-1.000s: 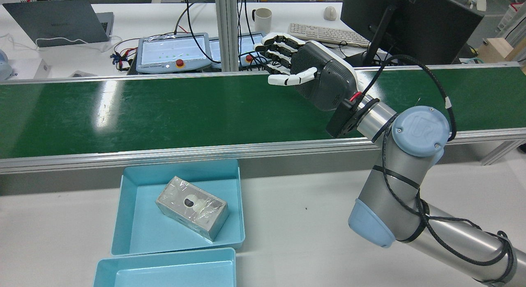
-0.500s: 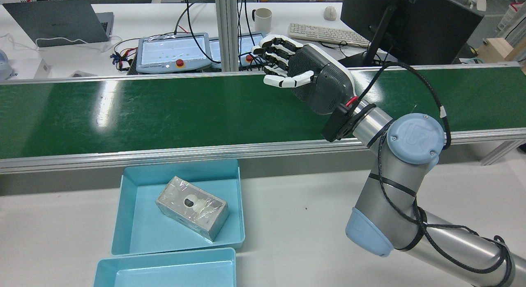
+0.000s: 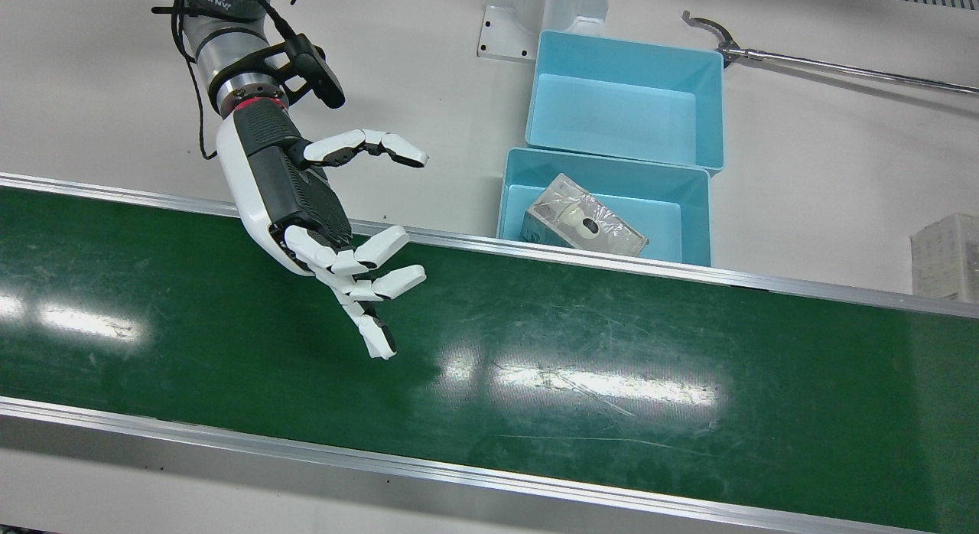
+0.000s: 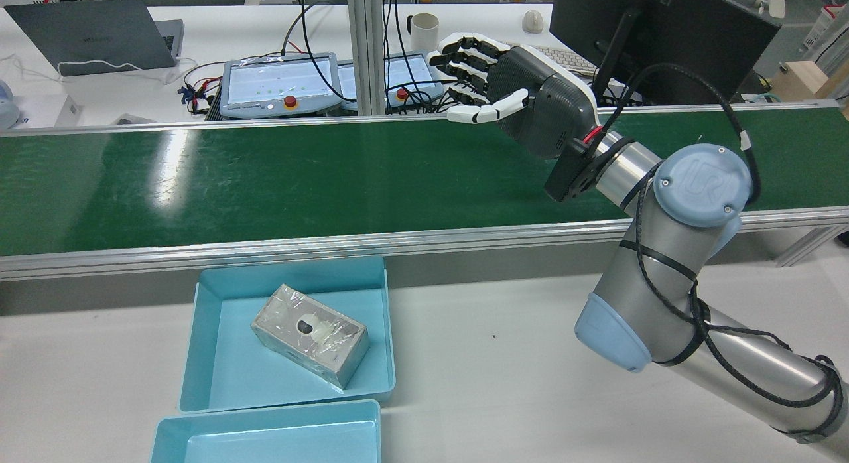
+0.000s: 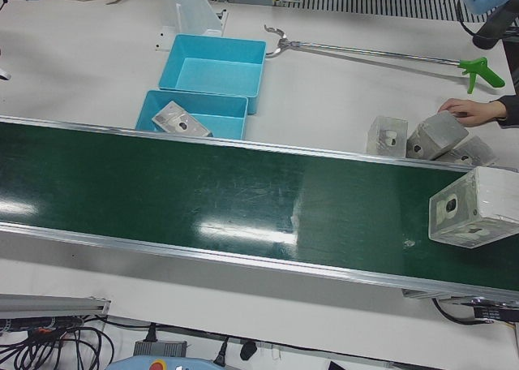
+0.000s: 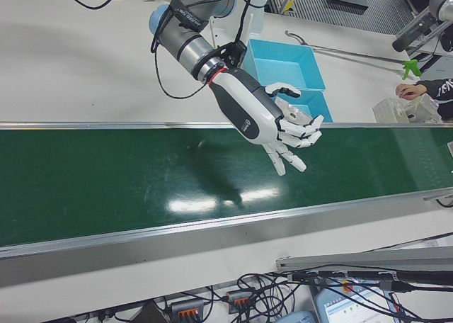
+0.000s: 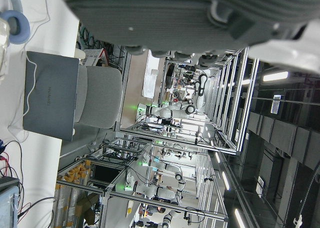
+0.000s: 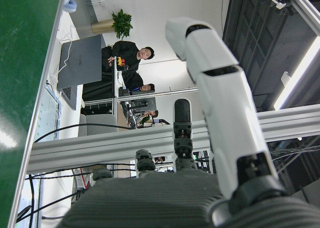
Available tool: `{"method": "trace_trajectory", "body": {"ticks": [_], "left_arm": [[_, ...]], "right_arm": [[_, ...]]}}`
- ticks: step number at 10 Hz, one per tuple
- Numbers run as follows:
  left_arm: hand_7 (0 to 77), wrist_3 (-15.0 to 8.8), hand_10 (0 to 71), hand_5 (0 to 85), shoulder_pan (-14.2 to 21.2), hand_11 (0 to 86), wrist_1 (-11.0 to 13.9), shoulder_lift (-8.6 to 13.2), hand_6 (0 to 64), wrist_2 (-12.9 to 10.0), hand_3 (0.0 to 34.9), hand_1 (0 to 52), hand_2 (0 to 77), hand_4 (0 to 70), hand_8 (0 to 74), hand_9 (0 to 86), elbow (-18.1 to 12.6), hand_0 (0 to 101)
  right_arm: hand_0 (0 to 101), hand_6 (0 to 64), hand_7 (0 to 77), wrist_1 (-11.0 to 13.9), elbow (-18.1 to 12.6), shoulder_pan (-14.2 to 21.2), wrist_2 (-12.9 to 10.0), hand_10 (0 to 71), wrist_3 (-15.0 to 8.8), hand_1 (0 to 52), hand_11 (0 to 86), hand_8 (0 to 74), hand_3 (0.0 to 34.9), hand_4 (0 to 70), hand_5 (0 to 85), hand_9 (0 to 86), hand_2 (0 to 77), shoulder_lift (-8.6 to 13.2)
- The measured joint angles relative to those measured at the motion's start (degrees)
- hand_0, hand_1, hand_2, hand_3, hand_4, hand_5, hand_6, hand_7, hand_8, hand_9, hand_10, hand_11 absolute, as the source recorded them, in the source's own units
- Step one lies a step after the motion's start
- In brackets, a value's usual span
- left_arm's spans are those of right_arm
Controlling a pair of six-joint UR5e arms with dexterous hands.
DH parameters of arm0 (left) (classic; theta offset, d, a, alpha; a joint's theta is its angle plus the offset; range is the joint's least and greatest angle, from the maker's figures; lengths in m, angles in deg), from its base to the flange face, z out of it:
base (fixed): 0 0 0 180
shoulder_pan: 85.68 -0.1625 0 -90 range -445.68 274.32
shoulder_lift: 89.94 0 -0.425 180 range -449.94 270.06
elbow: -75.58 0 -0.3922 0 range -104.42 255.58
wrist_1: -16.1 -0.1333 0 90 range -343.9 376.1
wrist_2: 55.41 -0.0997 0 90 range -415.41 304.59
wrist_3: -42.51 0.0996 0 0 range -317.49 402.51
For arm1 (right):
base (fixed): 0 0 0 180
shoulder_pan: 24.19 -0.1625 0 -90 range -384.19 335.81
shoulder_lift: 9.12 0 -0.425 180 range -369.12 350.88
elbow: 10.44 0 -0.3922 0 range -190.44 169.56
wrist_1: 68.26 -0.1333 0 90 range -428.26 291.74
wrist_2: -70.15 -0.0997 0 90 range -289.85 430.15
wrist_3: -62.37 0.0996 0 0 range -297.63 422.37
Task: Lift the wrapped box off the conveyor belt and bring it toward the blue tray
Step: 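Raise the right hand and move it away along the belt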
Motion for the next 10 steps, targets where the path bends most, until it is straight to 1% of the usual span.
{"method": "trace_trajectory", "body": {"ticks": [1,2,3,4,5,6,7,8,9,10], "left_arm": [[0.5,0.0,0.0,1.1,0.0,0.0,0.0,0.0,0.0,0.0,0.0,0.0,1.1,0.0,0.0,0.0,0.0,0],[0.5,0.0,0.0,1.1,0.0,0.0,0.0,0.0,0.0,0.0,0.0,0.0,1.1,0.0,0.0,0.0,0.0,0],[0.0,0.0,0.0,1.1,0.0,0.0,0.0,0.0,0.0,0.0,0.0,0.0,0.5,0.0,0.0,0.0,0.0,0],[0.0,0.0,0.0,1.1,0.0,0.0,0.0,0.0,0.0,0.0,0.0,0.0,0.5,0.0,0.0,0.0,0.0,0],[0.0,0.0,0.0,1.1,0.0,0.0,0.0,0.0,0.0,0.0,0.0,0.0,0.5,0.0,0.0,0.0,0.0,0],[0.0,0.0,0.0,1.1,0.0,0.0,0.0,0.0,0.0,0.0,0.0,0.0,0.5,0.0,0.0,0.0,0.0,0],[0.0,0.0,0.0,1.1,0.0,0.0,0.0,0.0,0.0,0.0,0.0,0.0,0.5,0.0,0.0,0.0,0.0,0],[0.0,0.0,0.0,1.1,0.0,0.0,0.0,0.0,0.0,0.0,0.0,0.0,0.5,0.0,0.0,0.0,0.0,0],[0.0,0.0,0.0,1.1,0.0,0.0,0.0,0.0,0.0,0.0,0.0,0.0,0.5,0.0,0.0,0.0,0.0,0],[0.0,0.0,0.5,1.1,0.0,0.0,0.0,0.0,0.0,0.0,0.0,0.0,0.5,0.0,0.0,0.0,0.0,0]], "right_arm": [[56,9.8,32.7,0.1,0.7,-1.0,0.7,0.0,0.2,23.5,1.6,2.2,20.8,24.0,36.0,9.3,25.1,0.1],[56,10.4,32.7,0.1,1.5,-1.6,1.2,0.0,0.6,23.5,1.6,2.2,20.1,24.5,36.0,9.3,27.3,0.6],[54,10.9,32.7,0.2,2.5,-1.9,1.5,0.0,1.0,19.1,1.6,2.2,18.7,24.5,36.0,9.3,26.2,1.6],[53,10.9,33.3,0.2,3.3,-1.7,1.6,0.0,1.0,20.7,1.6,3.8,17.0,24.5,36.0,9.3,25.1,2.4],[55,13.6,37.1,0.1,3.9,-1.1,1.5,0.0,0.7,22.9,1.6,3.8,16.3,28.9,38.2,10.9,28.9,2.6],[55,13.6,37.1,0.0,4.6,-0.4,1.3,0.0,0.2,22.9,1.6,3.8,16.3,28.9,38.2,10.9,28.9,2.7],[51,12.5,34.4,-0.1,5.5,0.1,1.1,0.0,-0.1,14.2,1.6,3.3,12.1,20.7,37.6,10.9,21.8,2.9],[49,12.5,34.4,-0.1,6.3,0.3,1.0,0.0,-0.2,10.4,1.6,2.7,11.9,20.7,37.1,10.9,10.9,3.0],[48,11.4,33.8,-0.1,6.5,0.2,1.0,0.0,-0.2,9.8,1.6,1.1,13.3,22.4,37.1,6.5,6.0,2.9],[48,11.4,33.8,0.0,6.3,-0.5,1.1,0.0,-0.1,9.8,1.6,1.1,13.3,22.4,37.1,6.5,6.0,2.8]]}}
